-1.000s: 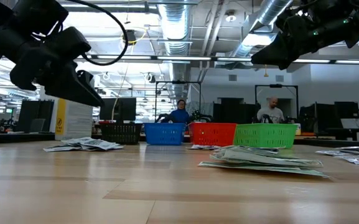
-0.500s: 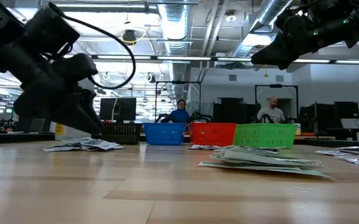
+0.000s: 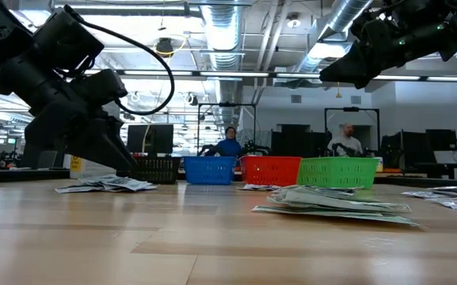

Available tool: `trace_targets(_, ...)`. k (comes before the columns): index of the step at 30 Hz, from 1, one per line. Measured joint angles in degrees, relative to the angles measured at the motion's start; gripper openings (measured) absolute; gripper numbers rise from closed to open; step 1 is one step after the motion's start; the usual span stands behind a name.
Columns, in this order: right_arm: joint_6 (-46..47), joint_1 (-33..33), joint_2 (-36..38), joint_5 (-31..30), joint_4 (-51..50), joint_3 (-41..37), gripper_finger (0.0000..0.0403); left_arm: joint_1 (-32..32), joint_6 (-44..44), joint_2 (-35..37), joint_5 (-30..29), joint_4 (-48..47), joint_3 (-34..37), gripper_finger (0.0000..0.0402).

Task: Pick & Place First Aid Supplies
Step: Put the gray pad into the black bin

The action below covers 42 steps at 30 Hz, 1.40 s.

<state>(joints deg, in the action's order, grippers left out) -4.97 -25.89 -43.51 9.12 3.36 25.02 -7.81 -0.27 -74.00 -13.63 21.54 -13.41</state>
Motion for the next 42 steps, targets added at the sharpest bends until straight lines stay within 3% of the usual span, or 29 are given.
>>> trace_targets(10, -0.02, 0.00, 0.00, -0.02, -0.55, 0.00, 0.0098, 0.00, -0.26, 0.00, 0.83, -0.02, 0.00, 0.0140)
trace_targets(17, 0.00, 0.00, 0.00, -0.04, -0.52, 0.00, 0.0098, -1.36, -6.16, 0.00, 1.64, -0.93, 0.00, 0.0140)
trace_targets(32, -0.02, 0.01, 0.00, -0.09, -0.83, 0.00, 0.0098, -3.10, -5.97, 0.00, 1.25, -5.92, 0.00, 0.0140)
trace_targets(42, -0.06, 0.01, 0.00, -0.14, -0.85, 0.00, 0.0098, -3.10, 3.82, 0.00, 1.27, -6.51, 0.00, 0.0140)
